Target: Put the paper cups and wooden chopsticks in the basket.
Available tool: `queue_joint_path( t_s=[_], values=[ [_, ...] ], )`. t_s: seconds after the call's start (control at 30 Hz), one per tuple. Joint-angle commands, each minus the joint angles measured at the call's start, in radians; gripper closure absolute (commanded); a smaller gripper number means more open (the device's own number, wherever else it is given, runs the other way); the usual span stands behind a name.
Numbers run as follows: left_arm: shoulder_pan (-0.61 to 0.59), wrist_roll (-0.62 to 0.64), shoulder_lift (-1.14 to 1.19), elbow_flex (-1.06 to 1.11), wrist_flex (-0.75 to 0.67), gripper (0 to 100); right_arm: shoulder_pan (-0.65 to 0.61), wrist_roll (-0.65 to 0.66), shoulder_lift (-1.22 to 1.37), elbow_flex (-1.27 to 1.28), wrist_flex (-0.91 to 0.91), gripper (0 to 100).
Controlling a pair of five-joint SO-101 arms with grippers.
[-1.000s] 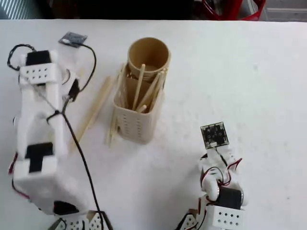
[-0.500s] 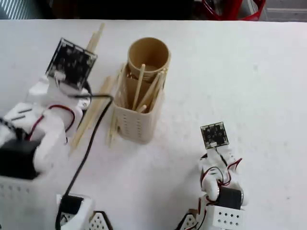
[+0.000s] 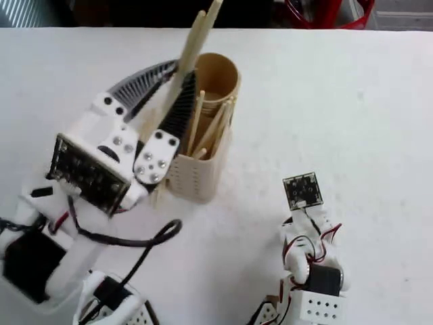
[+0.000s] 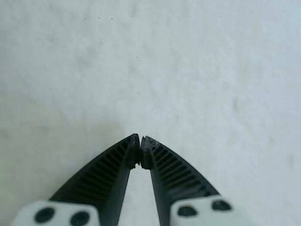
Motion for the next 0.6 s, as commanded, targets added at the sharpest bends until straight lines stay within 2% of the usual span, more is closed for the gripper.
queue_joint_path(
  t_s=[0.0, 0.17, 0.57],
  values=[
    [0.027, 0.043, 0.128, -0.005, -0.061, 98, -0.001, -0.002, -0.002, 0.009, -0.012, 98.1],
    [0.022, 0.046, 0.217, -0.011, -0.089, 98, -0.001, -0.002, -0.002, 0.009, -0.012, 98.1],
    [0.022, 0.048, 0.219, -0.003, -0.054, 98, -0.001, -0.002, -0.002, 0.009, -0.012, 98.1]
  ],
)
